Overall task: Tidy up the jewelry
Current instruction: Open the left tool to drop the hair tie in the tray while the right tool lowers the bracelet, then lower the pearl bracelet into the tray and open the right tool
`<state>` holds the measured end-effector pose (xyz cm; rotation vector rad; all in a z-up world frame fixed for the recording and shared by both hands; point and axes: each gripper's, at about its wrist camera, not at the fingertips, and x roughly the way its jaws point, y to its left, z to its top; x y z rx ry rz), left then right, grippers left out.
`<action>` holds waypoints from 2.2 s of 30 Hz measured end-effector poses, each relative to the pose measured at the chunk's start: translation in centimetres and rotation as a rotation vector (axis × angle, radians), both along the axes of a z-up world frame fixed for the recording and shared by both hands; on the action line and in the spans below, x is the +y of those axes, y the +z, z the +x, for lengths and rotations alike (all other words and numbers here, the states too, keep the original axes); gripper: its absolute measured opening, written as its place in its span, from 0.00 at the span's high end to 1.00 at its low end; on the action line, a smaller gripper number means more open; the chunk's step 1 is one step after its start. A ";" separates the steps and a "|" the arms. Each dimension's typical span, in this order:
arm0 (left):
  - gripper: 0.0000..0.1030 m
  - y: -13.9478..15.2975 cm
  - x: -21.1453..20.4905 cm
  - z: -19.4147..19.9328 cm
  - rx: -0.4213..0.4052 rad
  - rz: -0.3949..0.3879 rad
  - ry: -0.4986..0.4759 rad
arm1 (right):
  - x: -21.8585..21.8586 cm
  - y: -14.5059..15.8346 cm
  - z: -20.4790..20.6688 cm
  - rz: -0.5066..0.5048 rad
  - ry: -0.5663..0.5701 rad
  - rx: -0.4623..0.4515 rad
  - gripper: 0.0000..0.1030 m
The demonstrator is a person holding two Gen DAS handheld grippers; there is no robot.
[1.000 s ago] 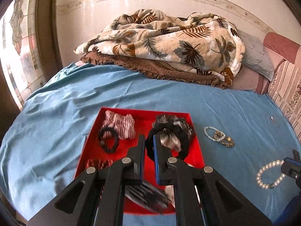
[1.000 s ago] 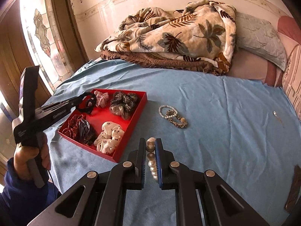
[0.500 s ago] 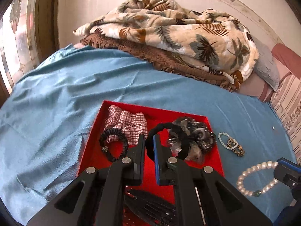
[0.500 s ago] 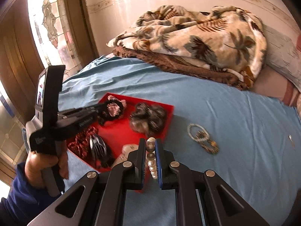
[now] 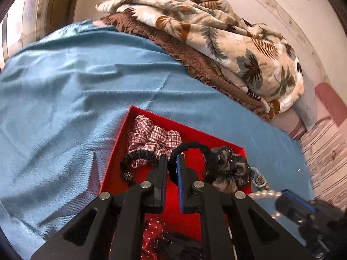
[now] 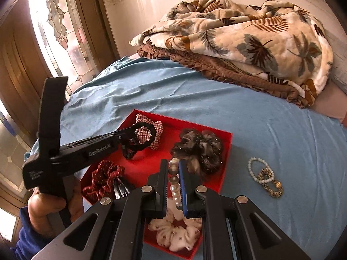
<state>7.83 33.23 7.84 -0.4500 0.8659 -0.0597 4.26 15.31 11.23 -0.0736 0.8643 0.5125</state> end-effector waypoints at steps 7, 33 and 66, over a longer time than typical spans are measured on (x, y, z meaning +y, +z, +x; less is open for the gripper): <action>0.92 -1.2 0.9 0.8 0.053 -0.051 0.004 | 2.2 -1.4 1.7 0.035 0.007 0.055 0.90; 0.92 -2.9 -1.2 0.9 0.152 0.140 -0.021 | 3.2 -5.4 0.8 0.029 0.015 0.136 0.89; 0.92 -2.6 -4.2 0.9 0.120 0.353 -0.047 | 1.5 -7.2 1.2 -0.020 -0.036 0.159 0.89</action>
